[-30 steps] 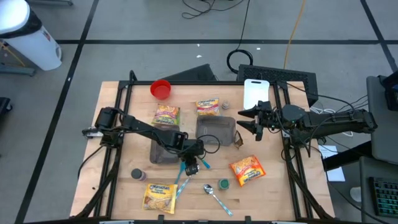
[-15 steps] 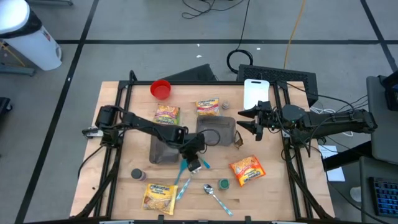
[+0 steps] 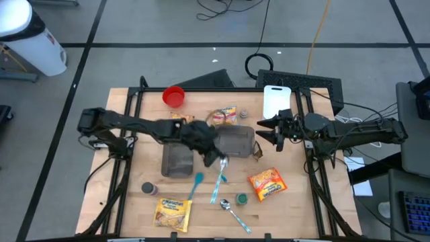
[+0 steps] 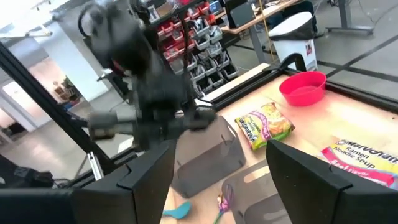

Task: Pick & Place Food Item
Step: Put the top blue patterned spoon into the white bin

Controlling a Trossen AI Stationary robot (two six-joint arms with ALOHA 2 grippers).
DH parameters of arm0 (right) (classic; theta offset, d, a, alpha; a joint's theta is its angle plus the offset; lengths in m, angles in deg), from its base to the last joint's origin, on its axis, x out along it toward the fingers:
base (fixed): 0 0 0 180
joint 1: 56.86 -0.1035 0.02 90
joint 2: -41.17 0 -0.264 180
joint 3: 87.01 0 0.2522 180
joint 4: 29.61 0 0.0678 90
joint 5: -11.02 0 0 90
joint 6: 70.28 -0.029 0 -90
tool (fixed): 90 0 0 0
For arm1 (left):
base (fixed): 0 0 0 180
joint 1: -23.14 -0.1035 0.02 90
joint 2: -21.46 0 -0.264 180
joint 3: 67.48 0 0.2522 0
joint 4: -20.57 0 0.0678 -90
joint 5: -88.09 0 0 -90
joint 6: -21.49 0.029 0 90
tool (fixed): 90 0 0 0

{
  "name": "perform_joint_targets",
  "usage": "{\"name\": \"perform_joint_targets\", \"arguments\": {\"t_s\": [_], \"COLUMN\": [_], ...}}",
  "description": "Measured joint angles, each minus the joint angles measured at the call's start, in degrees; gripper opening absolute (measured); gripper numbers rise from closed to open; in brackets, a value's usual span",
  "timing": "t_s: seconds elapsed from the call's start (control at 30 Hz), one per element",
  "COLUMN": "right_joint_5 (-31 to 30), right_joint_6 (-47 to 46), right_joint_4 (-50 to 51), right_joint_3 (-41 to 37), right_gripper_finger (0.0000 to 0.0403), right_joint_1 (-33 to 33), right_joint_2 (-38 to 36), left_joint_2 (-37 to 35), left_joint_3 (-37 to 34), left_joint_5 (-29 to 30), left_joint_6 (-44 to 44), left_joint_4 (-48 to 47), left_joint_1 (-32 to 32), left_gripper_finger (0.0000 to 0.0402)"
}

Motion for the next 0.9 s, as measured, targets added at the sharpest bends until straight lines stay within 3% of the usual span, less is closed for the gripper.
{"name": "perform_joint_targets", "arguments": {"t_s": [0.2, 0.4, 0.6, 0.9], "right_joint_5": [0.7, 5.2, 5.8, 4.3], "right_joint_6": [-3.9, -8.2, -9.0, -11.5], "right_joint_4": [-2.9, -9.0, -17.8, -28.7], "right_joint_3": [0.0, 0.0, 0.0, 0.1], "right_gripper_finger": [0.0249, 0.0249, 0.0249, 0.0249], "right_joint_1": [-0.3, -0.4, -0.3, 0.9], "right_joint_2": [4.6, 11.4, 17.1, 22.9], "left_joint_2": [-4.4, -3.8, -2.5, -0.4], "left_joint_3": [4.9, 13.7, 19.2, 20.3], "left_joint_5": [8.2, 14.6, 15.9, 16.4], "left_joint_6": [4.3, 11.1, 15.2, 16.7], "left_joint_4": [-1.9, -10.6, -12.6, -13.3], "left_joint_1": [-3.2, -5.8, -7.6, -7.4], "left_gripper_finger": [0.0001, 0.0, 0.0, 0.0]}}
